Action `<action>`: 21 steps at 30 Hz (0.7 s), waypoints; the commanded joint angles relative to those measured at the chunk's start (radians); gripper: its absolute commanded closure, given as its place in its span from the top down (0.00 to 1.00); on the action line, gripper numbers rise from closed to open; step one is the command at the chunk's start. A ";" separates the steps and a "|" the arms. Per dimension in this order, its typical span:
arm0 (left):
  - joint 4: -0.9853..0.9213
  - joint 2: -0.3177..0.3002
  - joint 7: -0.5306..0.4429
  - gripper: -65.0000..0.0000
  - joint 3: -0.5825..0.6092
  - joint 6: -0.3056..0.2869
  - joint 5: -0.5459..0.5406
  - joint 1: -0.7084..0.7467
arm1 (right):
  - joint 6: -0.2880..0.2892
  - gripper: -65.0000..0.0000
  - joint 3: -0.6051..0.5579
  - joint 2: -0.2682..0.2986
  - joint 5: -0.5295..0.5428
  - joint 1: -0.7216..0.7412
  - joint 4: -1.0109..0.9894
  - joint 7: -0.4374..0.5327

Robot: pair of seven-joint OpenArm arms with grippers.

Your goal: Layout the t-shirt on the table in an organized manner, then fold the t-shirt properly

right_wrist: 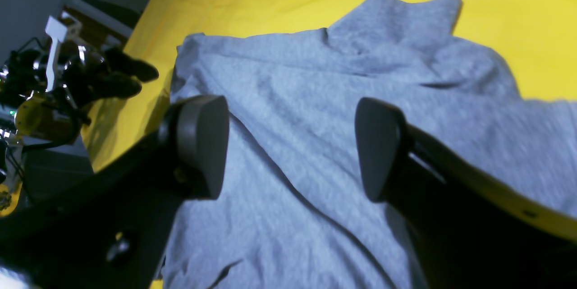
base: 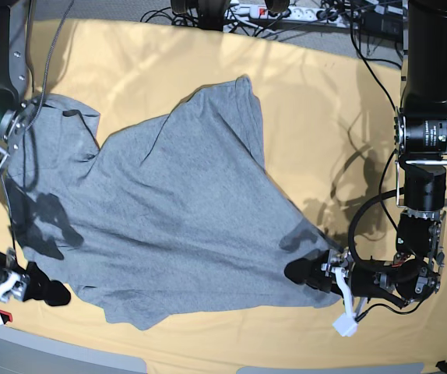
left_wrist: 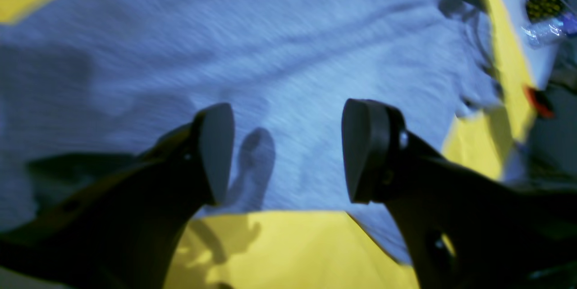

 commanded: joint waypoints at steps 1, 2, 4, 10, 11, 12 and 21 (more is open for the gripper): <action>0.019 -0.006 0.011 0.58 -0.005 -0.005 -0.049 -0.039 | 0.006 0.69 0.003 0.022 0.046 0.015 0.024 0.015; 0.019 -0.006 0.024 0.58 -0.005 -0.005 -0.069 -0.039 | 0.006 0.69 0.003 0.027 0.071 -0.002 0.035 0.015; 0.019 -0.009 0.024 0.58 -0.006 -0.005 -0.080 -0.039 | 0.006 0.69 0.005 0.033 0.102 -0.041 0.076 0.015; 0.048 -0.014 0.021 0.57 -0.006 -0.005 -0.083 -0.039 | 0.006 0.69 0.005 0.040 0.108 -0.210 0.355 0.015; 0.058 -0.014 0.021 0.57 -0.006 -0.005 -0.083 -0.039 | 0.006 0.69 0.005 0.044 0.106 -0.241 0.408 0.015; 0.071 -0.017 0.021 0.57 -0.006 -0.005 -0.083 -0.039 | 0.006 0.69 0.006 0.048 0.102 -0.271 0.456 0.015; 0.249 -0.056 0.024 0.57 -0.006 -0.005 -0.042 -0.035 | 0.006 0.69 0.129 0.053 0.075 -0.486 0.585 0.015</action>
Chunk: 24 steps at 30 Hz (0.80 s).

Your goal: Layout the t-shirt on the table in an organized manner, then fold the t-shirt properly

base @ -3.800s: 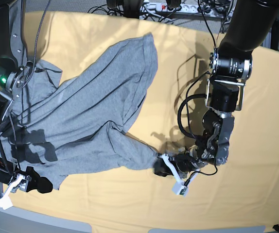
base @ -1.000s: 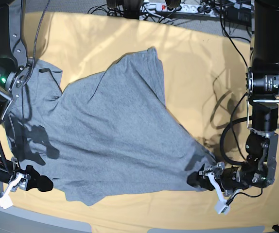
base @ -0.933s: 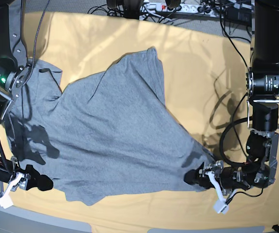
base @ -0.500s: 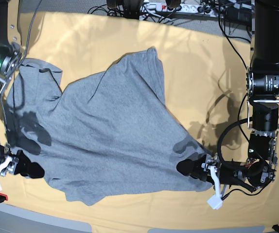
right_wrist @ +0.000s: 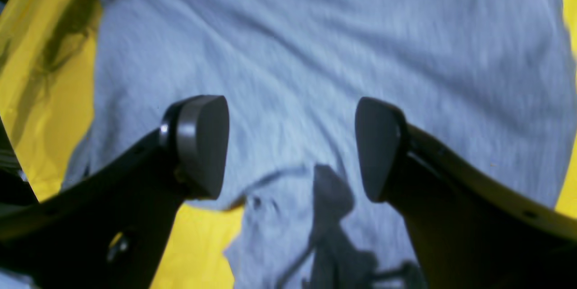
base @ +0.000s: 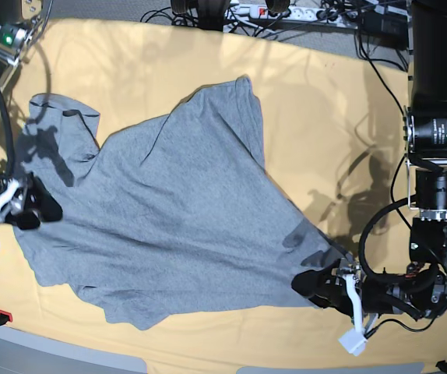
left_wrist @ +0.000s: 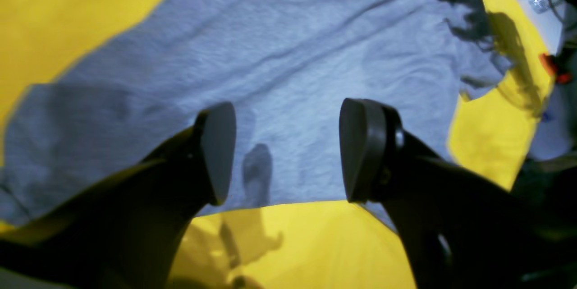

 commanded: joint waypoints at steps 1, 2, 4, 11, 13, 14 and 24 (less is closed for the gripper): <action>0.035 -0.012 -0.015 0.57 -0.006 -0.004 -0.021 -0.033 | 0.006 0.69 0.029 0.026 0.051 0.009 0.014 0.023; 0.050 -0.015 -0.015 0.57 -0.006 -0.004 -0.022 -0.029 | 0.006 0.69 0.053 0.026 0.078 -0.007 0.014 0.023; 0.072 -0.018 -0.015 0.57 -0.006 -0.004 -0.029 -0.017 | 0.006 0.69 0.101 0.026 0.154 -0.036 0.014 0.023; 0.163 -0.014 -0.015 0.57 -0.006 -0.004 -0.168 0.101 | 0.006 0.69 0.215 0.025 0.243 -0.126 0.014 0.023; 0.195 -0.014 -0.015 0.57 -0.006 -0.004 -0.184 0.143 | 0.006 0.69 0.223 0.025 0.243 -0.139 0.014 0.023; 0.211 -0.014 -0.015 0.57 -0.006 -0.004 -0.187 0.163 | 0.006 0.69 0.225 0.025 0.243 -0.144 0.014 0.023; 0.346 -0.020 -0.015 0.57 -0.022 -0.004 -0.189 0.320 | 0.005 0.69 0.225 0.025 -0.176 -0.145 0.014 0.023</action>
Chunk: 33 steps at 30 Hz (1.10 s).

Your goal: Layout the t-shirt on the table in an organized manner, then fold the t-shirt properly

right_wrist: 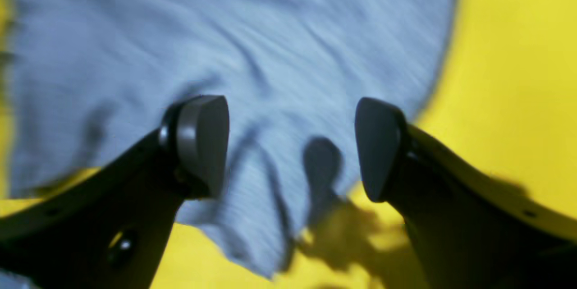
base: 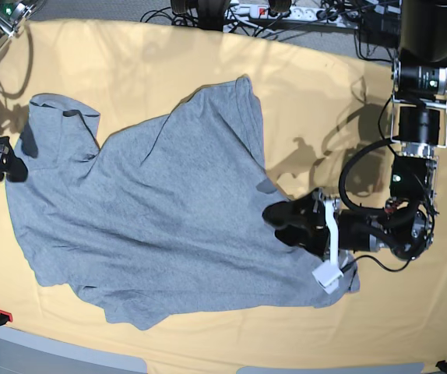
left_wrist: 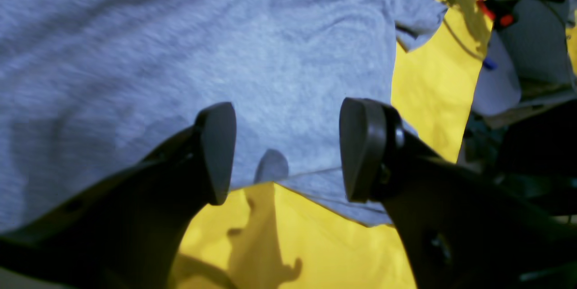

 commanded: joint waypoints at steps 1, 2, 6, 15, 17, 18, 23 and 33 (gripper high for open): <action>0.026 -0.011 -0.017 0.57 -0.018 -0.005 -0.029 -0.019 | -0.013 0.69 0.007 0.026 -0.008 0.016 0.014 0.019; 0.031 -0.011 -0.017 0.57 -0.025 -0.005 -0.037 -0.009 | -0.026 0.69 0.007 0.026 -0.041 0.016 0.014 0.030; 0.046 -0.011 -0.017 0.57 -0.073 -0.005 -0.076 0.026 | -0.087 0.69 0.007 0.016 -0.165 0.016 0.014 0.121; 0.089 -0.011 -0.017 0.57 -0.237 -0.005 -0.080 0.071 | -0.173 0.69 0.006 -0.089 -0.402 0.014 0.012 0.274; 0.089 -0.013 -0.017 0.57 -0.256 -0.005 -0.080 0.071 | -0.178 0.69 0.007 -0.117 -0.428 0.014 0.012 0.291; 0.089 -0.015 -0.017 0.57 -0.260 -0.005 -0.080 0.071 | -0.189 0.69 0.007 -0.127 -0.447 0.014 0.012 0.303; 0.089 -0.037 -0.017 0.57 -0.262 -0.005 -0.080 0.082 | -0.312 0.69 0.008 -0.164 -0.592 0.010 0.012 0.373; 0.089 -0.040 -0.017 0.57 -0.263 -0.005 -0.093 0.129 | -0.362 0.69 0.008 -0.182 -0.581 -0.008 0.011 0.396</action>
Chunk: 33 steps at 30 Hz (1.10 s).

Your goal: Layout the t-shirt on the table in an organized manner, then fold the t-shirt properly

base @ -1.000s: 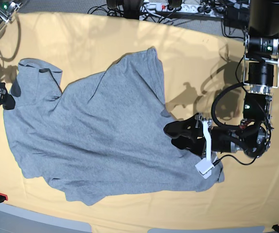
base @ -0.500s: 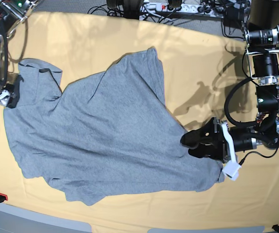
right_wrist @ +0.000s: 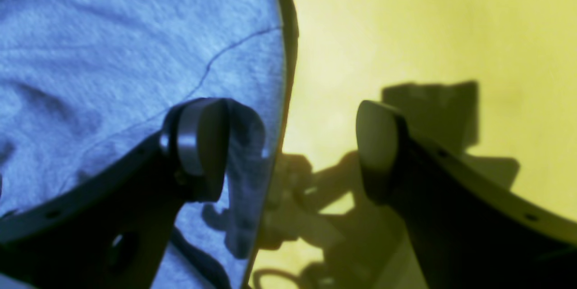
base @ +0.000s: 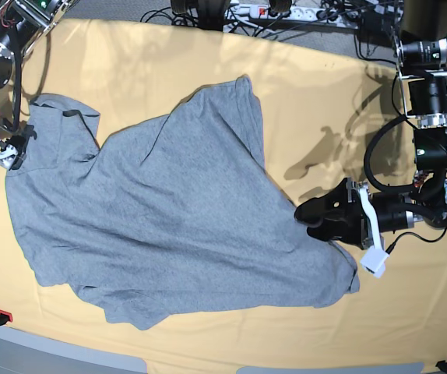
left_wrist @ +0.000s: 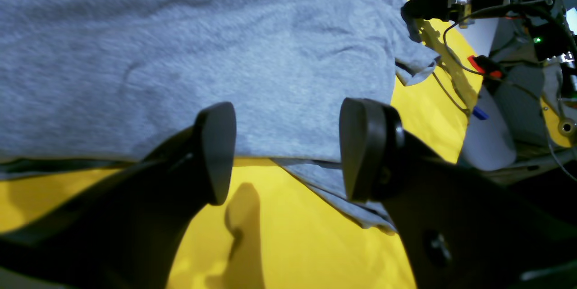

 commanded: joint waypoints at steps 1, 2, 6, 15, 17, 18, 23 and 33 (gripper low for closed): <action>0.018 -0.014 -0.017 0.57 -0.007 -0.005 -0.036 -0.021 | 0.000 0.69 0.008 0.013 0.010 0.006 0.013 0.026; 0.018 -0.014 -0.017 0.57 -0.008 -0.005 -0.035 -0.019 | 0.000 0.69 0.010 0.008 0.011 0.000 0.013 0.027; 0.018 -0.022 -0.017 0.57 -0.008 -0.005 -0.041 -0.018 | 0.019 0.69 0.010 -0.005 0.034 -0.009 0.013 0.029; 0.018 -0.025 -0.017 0.57 -0.010 -0.005 -0.042 -0.018 | 0.065 0.69 0.010 -0.008 0.082 -0.038 0.013 0.045; 0.018 -0.025 -0.017 0.57 -0.009 -0.005 -0.043 -0.018 | 0.066 0.69 0.010 -0.013 0.083 -0.038 0.013 0.045; 0.018 -0.025 -0.017 0.57 -0.009 -0.005 -0.042 -0.017 | 0.073 0.69 0.010 -0.016 0.083 -0.038 0.013 0.052; 0.018 -0.025 -0.017 0.57 -0.009 -0.005 -0.043 -0.017 | 0.093 0.55 0.009 -0.039 0.083 -0.038 0.013 0.060; 0.018 -0.025 -0.017 0.57 -0.009 -0.005 -0.051 -0.017 | 0.237 0.00 0.009 -0.046 0.083 -0.036 0.013 0.059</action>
